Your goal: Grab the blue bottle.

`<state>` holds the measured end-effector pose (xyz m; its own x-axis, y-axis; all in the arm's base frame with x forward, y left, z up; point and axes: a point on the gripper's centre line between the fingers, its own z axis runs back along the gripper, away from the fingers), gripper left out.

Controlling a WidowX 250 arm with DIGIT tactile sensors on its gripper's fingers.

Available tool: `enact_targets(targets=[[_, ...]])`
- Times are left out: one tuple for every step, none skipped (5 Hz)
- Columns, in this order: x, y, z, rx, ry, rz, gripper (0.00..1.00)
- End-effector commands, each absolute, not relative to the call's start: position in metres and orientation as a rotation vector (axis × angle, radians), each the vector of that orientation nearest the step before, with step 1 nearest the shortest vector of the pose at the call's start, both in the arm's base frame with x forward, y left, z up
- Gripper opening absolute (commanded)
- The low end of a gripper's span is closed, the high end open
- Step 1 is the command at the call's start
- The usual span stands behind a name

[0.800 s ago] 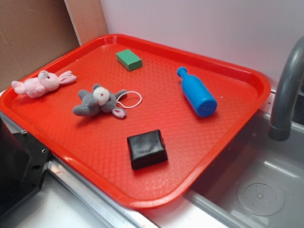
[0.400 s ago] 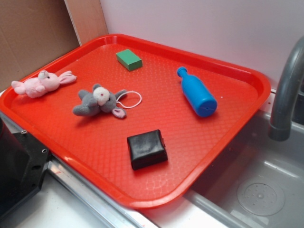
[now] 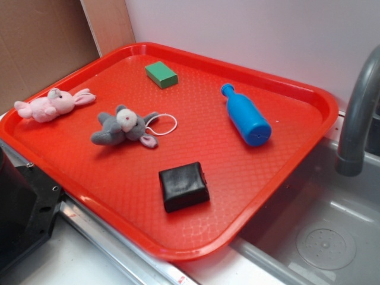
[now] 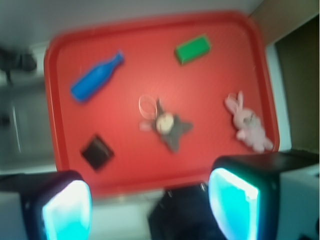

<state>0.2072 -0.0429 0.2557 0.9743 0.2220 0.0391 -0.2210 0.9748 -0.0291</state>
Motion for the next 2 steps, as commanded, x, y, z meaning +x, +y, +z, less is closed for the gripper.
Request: enact_targets(targets=[[0.2654,-0.0246,0.2370,-0.008,0.052,0.704,1.00],[0.2727,-0.0164,0.2314,0.004,0.038,0.816,1.00]])
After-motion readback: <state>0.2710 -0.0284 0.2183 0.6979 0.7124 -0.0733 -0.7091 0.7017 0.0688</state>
